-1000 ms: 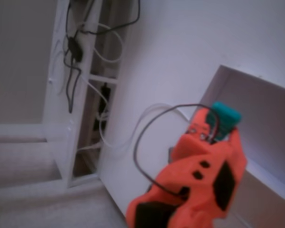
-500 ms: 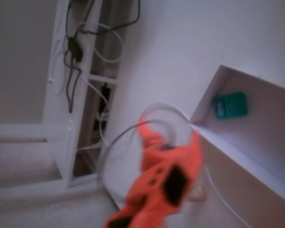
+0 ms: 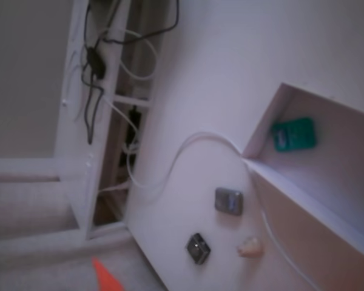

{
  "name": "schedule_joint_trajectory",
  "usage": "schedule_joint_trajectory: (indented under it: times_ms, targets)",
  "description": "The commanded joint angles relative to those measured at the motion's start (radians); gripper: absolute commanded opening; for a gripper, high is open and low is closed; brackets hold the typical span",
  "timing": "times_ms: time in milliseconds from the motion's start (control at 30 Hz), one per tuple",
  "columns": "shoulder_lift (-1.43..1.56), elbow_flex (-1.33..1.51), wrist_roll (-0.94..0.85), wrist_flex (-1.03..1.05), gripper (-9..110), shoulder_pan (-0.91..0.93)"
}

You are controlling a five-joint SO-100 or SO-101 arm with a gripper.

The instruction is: Grasp the green cube and put it in the bin.

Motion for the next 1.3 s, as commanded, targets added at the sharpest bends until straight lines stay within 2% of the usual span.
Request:
schedule_joint_trajectory:
  times_ms: [0, 33, 100, 467, 600, 833, 933, 1067, 1267]
  targets:
    - [0.215, 0.132, 0.046, 0.173, 37, -0.06]
    - [0.285, 0.196, 0.046, 0.222, 37, -0.069]
    - [0.416, 0.304, 0.078, 0.298, 23, -0.072]
    - [0.778, 0.634, 0.084, 0.522, 20, -0.103]
    - [0.79, 0.667, 0.126, 0.588, 20, -0.114]
    - [0.79, 0.704, 0.098, 0.733, 17, -0.08]
    - [0.79, 0.704, 0.107, 0.741, 10, -0.095]
    - [0.79, 0.704, 0.107, 0.741, -8, -0.098]
    - [0.79, 0.704, 0.103, 0.741, -8, -0.11]
